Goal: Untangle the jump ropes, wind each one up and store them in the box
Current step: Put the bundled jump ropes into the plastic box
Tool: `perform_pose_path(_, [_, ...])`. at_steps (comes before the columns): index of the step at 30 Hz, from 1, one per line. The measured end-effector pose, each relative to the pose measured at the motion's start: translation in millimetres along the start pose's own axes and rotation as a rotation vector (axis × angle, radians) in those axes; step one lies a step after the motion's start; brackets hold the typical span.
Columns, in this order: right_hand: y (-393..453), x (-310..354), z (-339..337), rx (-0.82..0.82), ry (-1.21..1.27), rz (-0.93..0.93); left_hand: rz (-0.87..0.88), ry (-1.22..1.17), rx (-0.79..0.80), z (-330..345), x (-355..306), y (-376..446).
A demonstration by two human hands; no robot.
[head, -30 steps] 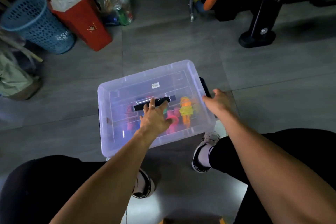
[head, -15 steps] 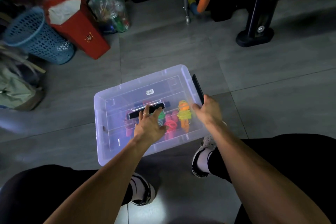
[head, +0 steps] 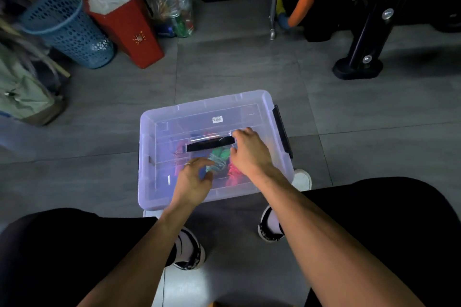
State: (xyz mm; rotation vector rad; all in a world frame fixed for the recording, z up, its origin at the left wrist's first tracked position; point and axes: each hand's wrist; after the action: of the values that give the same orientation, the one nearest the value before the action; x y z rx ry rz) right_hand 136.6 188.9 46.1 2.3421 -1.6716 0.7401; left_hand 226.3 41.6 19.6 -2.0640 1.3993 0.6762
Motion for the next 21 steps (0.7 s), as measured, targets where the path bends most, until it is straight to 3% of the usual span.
perform_pose_path(3, [-1,27,17,0.109,0.003,-0.077,-0.197,-0.127,-0.122,-28,10,-3])
perform_pose_path(8, [-14,52,51,0.249,-0.127,-0.233,-0.114,0.035,-0.237,-70,72,-12])
perform_pose_path(11, [-21,55,59,0.266,-0.218,-0.277,-0.226,-0.018,-0.323,-86,97,-7])
perform_pose_path(13, [-23,55,56,0.288,-0.207,-0.260,-0.476,-0.157,-0.226,-95,110,7])
perform_pose_path(15, [-22,55,52,0.334,-0.203,-0.253,-0.738,-0.404,-0.026,-104,122,17])
perform_pose_path(17, [-19,56,50,0.371,-0.204,-0.232,-0.835,-0.722,0.114,-110,124,15])
perform_pose_path(19, [-15,59,51,0.367,-0.194,-0.204,-0.839,-0.850,0.020,-104,125,13])
perform_pose_path(21, [-15,61,53,0.340,-0.176,-0.178,-0.814,-0.809,-0.203,-94,117,13])
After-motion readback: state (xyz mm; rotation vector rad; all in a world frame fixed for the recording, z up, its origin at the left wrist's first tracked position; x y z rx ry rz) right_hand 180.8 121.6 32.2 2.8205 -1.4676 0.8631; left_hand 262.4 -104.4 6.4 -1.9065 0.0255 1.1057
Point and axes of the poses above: each hand's wrist, its own y-axis towards the middle knuckle, its own z-axis out of the palm, x = y × z
